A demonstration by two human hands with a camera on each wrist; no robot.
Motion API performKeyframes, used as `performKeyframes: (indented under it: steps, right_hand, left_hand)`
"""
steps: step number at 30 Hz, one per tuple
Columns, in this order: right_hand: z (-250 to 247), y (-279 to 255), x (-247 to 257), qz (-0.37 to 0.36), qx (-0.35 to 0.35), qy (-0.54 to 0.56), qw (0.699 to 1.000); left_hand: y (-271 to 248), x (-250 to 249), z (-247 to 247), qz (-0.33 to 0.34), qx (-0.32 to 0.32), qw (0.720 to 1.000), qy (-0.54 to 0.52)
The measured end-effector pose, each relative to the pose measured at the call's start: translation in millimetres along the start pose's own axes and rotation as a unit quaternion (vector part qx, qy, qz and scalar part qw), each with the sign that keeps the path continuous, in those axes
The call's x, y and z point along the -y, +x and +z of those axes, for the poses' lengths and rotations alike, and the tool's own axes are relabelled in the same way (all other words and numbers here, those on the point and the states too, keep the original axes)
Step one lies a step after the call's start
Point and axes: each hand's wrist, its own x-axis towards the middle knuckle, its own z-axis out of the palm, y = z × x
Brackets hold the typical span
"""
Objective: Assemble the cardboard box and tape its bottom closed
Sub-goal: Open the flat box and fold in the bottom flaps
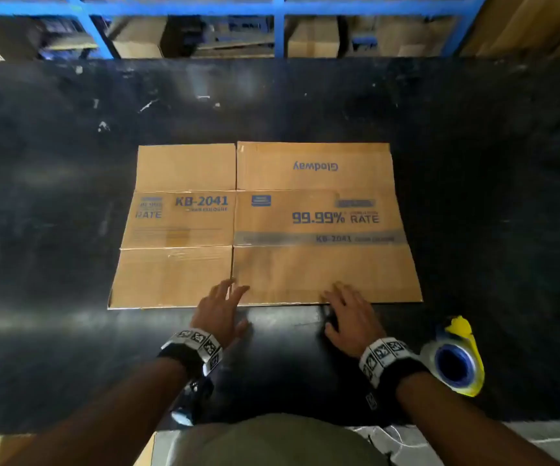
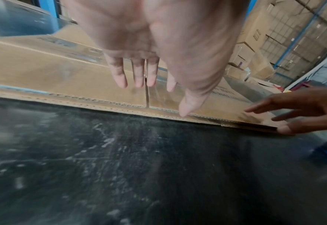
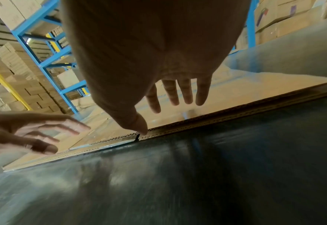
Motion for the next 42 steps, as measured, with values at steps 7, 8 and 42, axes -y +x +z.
performKeyframes:
  steps: [7,8,42]
  right_hand:
    - [-1.4,49.9,-6.9,0.0,0.017,-0.057,0.998]
    - [-3.3,56.6,-8.3,0.0,0.018,-0.062,0.998]
    - [-247.0,78.3,-11.7,-0.002,-0.223,-0.127,0.967]
  left_hand:
    - [37.8,-12.5,18.3,0.031,0.0,0.999,0.03]
    - [42.5,-13.4,19.0,0.035,-0.008,0.999,0.025]
    - [74.3,-15.0,-227.2,0.086,-0.218,0.968,0.094]
